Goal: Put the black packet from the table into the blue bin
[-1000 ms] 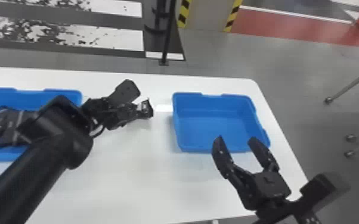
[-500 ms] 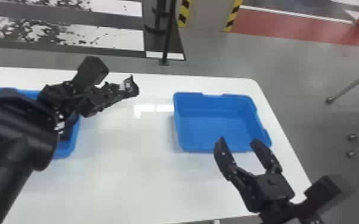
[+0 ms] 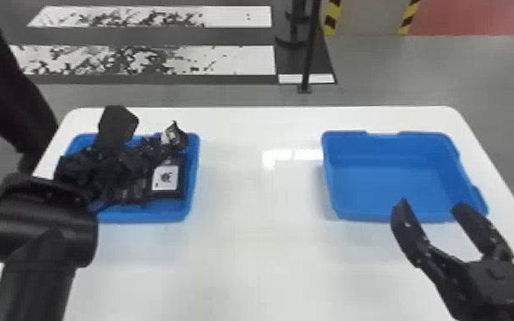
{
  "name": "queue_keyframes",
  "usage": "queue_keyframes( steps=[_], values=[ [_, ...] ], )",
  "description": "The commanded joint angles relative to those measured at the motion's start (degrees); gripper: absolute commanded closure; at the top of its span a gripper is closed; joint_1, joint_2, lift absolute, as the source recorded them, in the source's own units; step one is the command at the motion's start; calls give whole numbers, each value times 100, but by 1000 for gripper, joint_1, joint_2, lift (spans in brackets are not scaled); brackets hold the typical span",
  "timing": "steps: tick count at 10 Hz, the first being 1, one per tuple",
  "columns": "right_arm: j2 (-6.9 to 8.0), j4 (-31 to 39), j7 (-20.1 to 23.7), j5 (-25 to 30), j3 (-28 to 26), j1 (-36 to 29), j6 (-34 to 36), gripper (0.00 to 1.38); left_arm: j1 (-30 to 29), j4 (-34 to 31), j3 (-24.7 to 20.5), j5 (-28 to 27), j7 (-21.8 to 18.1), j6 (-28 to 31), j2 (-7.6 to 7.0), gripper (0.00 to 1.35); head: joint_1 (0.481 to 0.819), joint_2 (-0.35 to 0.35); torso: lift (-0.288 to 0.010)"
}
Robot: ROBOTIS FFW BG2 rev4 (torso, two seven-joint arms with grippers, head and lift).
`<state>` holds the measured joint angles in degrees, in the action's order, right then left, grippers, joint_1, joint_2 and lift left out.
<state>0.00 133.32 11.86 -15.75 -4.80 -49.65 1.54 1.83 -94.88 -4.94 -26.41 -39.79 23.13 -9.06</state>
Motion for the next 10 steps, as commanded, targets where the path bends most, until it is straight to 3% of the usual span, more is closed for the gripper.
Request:
queue_keyframes(
  steps=[1,2,3,4,6,7,9,10],
  values=[
    [5,6,0,-13,0,-12,0,134,-309,-250,-294,-67,-28,-7,1,1202,695,39,-110],
    [5,6,0,-13,0,-26,0,134,-520,-489,-420,-67,-28,50,36,935,695,70,-110],
    [5,20,0,-13,0,-26,0,134,-717,-700,-626,-67,-28,-63,133,403,695,89,-110],
    [5,20,0,-13,0,-26,0,134,-886,-939,-854,-44,-37,-21,229,64,695,105,-110],
    [5,34,0,-2,0,-41,0,134,-1434,-1600,-1163,481,-46,-63,308,173,695,131,-110],
    [5,48,0,-13,0,-41,0,134,-1814,-1923,-1414,744,-20,-316,431,191,695,140,-110],
    [5,105,-17,-13,0,-97,0,134,-2644,-2500,-2111,1190,86,-836,827,196,695,157,-110],
    [5,119,-26,-25,0,-111,0,134,-3024,-2640,-2385,1521,200,-1230,921,196,695,186,-110]
  ],
)
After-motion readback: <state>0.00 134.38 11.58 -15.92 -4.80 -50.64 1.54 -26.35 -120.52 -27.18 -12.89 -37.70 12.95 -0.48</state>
